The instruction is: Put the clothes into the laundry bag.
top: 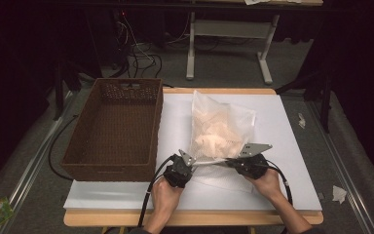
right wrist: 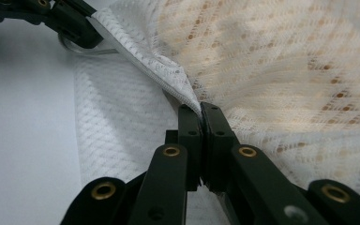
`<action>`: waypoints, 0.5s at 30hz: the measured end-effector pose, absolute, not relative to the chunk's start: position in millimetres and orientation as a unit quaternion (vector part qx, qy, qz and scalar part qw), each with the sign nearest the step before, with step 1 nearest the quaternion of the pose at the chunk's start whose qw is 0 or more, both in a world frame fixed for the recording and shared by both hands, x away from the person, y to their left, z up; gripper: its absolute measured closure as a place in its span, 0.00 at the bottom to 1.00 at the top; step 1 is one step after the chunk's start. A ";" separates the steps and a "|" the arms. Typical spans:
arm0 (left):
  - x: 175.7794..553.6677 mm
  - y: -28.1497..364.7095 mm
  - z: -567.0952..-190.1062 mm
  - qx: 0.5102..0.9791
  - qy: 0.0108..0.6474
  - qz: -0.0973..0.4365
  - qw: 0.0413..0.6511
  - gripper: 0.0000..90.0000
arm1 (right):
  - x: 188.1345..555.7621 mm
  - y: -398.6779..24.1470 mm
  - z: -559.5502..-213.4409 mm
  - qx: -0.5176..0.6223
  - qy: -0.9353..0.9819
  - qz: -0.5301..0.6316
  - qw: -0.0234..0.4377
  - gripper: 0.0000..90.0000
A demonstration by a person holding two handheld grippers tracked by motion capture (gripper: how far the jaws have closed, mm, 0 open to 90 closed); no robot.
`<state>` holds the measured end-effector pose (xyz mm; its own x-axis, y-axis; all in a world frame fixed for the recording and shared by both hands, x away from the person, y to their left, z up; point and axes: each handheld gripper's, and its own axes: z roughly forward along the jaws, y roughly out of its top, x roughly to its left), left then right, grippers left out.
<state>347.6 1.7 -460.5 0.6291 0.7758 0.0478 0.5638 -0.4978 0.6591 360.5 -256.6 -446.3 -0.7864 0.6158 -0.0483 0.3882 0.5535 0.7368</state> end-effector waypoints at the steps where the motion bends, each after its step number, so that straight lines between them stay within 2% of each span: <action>1: 346.6 2.1 -460.9 0.847 0.396 0.171 0.311 0.93 | 360.2 -256.4 -448.7 0.291 0.867 0.375 0.150 0.98; 9: 352.4 3.8 -460.5 0.840 0.396 0.184 0.322 0.92 | 361.0 -253.5 -455.7 0.292 0.868 0.369 0.158 0.94; 15: 357.9 6.2 -457.4 0.833 0.397 0.192 0.335 0.82 | 359.4 -254.4 -455.2 0.301 0.860 0.377 0.165 0.79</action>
